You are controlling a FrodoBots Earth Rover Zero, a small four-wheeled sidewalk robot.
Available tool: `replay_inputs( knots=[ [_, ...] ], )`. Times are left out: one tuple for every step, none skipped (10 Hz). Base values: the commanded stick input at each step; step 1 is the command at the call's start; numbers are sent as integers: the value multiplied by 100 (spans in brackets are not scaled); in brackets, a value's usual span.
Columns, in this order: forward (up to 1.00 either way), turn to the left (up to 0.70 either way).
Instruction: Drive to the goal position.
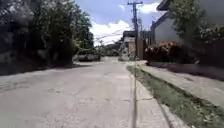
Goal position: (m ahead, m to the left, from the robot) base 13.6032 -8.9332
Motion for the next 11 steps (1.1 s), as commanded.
replay_inputs(
  knots=[
    [100,-4],
    [100,-4],
    [100,-4],
    [100,-3],
    [100,-3],
    [100,-4],
    [100,-4],
    [100,-3],
    [100,-6],
    [100,-28],
    [100,-40]
  ],
)
